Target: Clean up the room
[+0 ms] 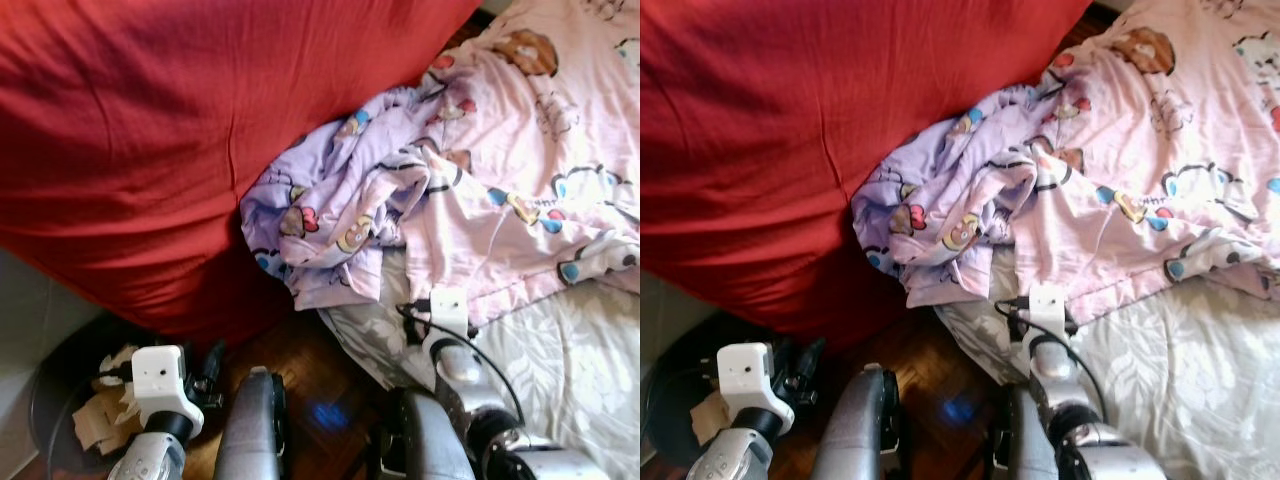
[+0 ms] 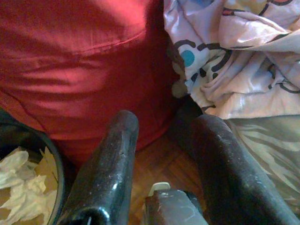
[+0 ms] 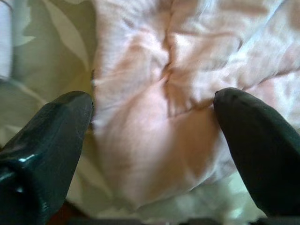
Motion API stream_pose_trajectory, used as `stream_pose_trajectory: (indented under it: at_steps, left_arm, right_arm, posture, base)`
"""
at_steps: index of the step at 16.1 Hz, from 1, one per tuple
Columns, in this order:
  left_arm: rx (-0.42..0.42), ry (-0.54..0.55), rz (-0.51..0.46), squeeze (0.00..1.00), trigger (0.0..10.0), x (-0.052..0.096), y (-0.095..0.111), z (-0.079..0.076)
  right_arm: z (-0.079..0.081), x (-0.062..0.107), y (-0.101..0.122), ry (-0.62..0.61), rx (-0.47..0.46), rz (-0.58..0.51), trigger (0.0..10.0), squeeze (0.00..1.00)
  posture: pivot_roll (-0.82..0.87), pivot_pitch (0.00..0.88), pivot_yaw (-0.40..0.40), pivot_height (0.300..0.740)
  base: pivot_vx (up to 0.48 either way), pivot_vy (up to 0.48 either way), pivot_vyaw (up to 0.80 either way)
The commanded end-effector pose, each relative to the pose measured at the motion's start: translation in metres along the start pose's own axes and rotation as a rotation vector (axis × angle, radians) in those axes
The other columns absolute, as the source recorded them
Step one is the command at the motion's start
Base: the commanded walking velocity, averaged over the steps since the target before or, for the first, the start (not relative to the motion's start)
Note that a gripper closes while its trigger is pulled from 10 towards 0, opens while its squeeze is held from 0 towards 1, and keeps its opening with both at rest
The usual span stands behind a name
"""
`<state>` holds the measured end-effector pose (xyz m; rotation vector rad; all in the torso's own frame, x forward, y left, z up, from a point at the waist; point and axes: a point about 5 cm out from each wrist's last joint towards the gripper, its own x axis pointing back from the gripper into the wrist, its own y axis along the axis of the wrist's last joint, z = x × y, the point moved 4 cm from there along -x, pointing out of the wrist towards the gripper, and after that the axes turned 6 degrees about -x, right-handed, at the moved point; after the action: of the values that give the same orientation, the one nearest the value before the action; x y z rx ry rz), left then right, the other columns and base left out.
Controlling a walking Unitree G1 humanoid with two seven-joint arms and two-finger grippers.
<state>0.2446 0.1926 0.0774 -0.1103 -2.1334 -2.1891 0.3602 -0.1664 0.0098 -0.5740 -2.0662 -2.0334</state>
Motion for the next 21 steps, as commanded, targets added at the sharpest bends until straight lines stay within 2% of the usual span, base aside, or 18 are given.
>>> stream_pose_trajectory:
  at_steps: [1, 4, 7, 10, 16, 17, 18, 19, 21]
  left_arm:
    - [0.011, 0.01, 0.039, 0.0, 10.0, 0.008, -0.008, 0.001]
    - [0.017, 0.014, 0.046, 0.0, 10.0, 0.011, -0.009, 0.001]
    - [0.02, 0.017, 0.056, 0.0, 10.0, 0.014, -0.01, 0.0]
    - [0.017, 0.021, 0.058, 0.0, 10.0, 0.014, -0.01, 0.002]
    - [0.018, 0.02, 0.067, 0.0, 10.0, 0.014, -0.013, 0.0]
    - [0.018, 0.02, 0.068, 0.0, 10.0, 0.014, -0.013, 0.0]
    - [0.018, 0.02, 0.07, 0.0, 10.0, 0.015, -0.014, 0.0]
    - [0.018, 0.018, 0.072, 0.0, 10.0, 0.016, -0.014, -0.001]
    - [0.019, 0.017, 0.074, 0.0, 10.0, 0.017, -0.014, -0.001]
  right_arm:
    - [-0.004, 0.003, -0.015, -0.024, 0.045, 0.055, 10.0, 0.0]
    - [-0.006, 0.002, -0.013, -0.021, 0.039, 0.052, 10.0, 0.0]
    - [-0.005, 0.003, -0.019, -0.002, 0.082, 0.08, 10.0, 0.0]
    - [0.001, 0.005, -0.024, 0.042, 0.098, 0.105, 10.0, 0.0]
    - [-0.015, 0.005, -0.031, -0.029, 0.163, 0.139, 10.0, 0.0]
    - [-0.017, 0.006, -0.033, -0.038, 0.166, 0.148, 7.6, 0.0]
    - [-0.019, 0.006, -0.035, -0.041, 0.171, 0.158, 1.0, 0.0]
    - [-0.019, 0.007, -0.037, -0.04, 0.175, 0.165, 0.0, 0.0]
    - [-0.019, 0.008, -0.039, -0.038, 0.177, 0.171, 0.0, 0.0]
  posture:
    - [0.22, 0.364, 0.012, 0.617]
    - [0.22, 0.375, 0.005, 0.617]
    - [0.23, 0.386, 0.003, 0.617]
    - [0.22, 0.387, 0.002, 0.617]
    - [0.22, 0.386, 0.005, 0.617]
    - [0.22, 0.386, 0.005, 0.617]
    - [0.22, 0.388, 0.004, 0.617]
    - [0.22, 0.389, 0.004, 0.617]
    - [0.22, 0.392, 0.003, 0.617]
  base:
    - [0.0, 0.0, 0.0]
    - [0.0, 0.0, 0.0]
    - [0.0, 0.0, 0.0]
    - [0.0, 0.0, 0.0]
    - [0.0, 0.0, 0.0]
    - [0.0, 0.0, 0.0]
    - [0.0, 0.0, 0.0]
    - [0.0, 0.0, 0.0]
    - [0.0, 0.0, 0.0]
